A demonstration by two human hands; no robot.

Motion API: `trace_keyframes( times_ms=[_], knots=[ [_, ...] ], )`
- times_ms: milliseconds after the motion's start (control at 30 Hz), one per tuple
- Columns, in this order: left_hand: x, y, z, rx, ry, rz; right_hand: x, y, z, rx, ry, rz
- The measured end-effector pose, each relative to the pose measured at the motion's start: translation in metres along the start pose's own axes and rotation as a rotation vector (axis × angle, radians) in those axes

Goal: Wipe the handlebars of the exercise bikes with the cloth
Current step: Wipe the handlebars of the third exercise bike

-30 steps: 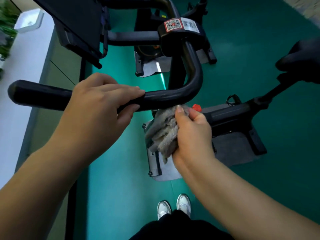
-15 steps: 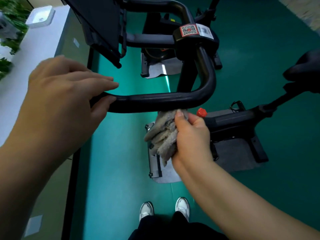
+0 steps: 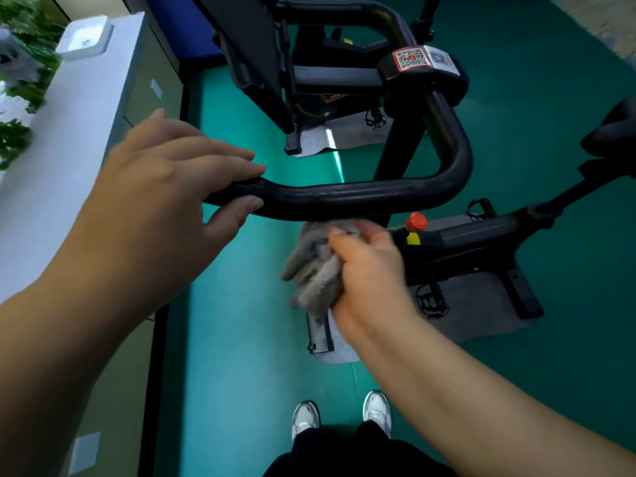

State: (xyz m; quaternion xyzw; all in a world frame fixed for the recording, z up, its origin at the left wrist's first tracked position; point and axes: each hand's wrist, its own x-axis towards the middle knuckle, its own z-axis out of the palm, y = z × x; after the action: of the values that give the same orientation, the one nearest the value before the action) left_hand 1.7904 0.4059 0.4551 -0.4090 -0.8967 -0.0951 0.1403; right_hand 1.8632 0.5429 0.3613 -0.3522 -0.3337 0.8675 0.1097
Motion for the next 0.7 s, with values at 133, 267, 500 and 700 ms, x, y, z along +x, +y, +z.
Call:
trace_keyframes(
  times_ms=[133,267,500,700],
  knots=[
    [-0.003,-0.008,-0.006,-0.026,0.001,0.024,-0.006,0.025,0.028,-0.003,-0.071,0.026],
    [-0.006,-0.022,-0.012,-0.065,0.015,0.019,-0.001,0.015,0.011,0.042,-0.017,-0.027],
    [-0.008,-0.033,-0.019,-0.123,0.02,0.033,-0.015,0.033,0.046,0.01,-0.186,-0.036],
    [-0.012,-0.041,-0.026,-0.153,0.039,0.027,-0.019,0.044,0.065,0.051,-0.217,-0.065]
  ],
)
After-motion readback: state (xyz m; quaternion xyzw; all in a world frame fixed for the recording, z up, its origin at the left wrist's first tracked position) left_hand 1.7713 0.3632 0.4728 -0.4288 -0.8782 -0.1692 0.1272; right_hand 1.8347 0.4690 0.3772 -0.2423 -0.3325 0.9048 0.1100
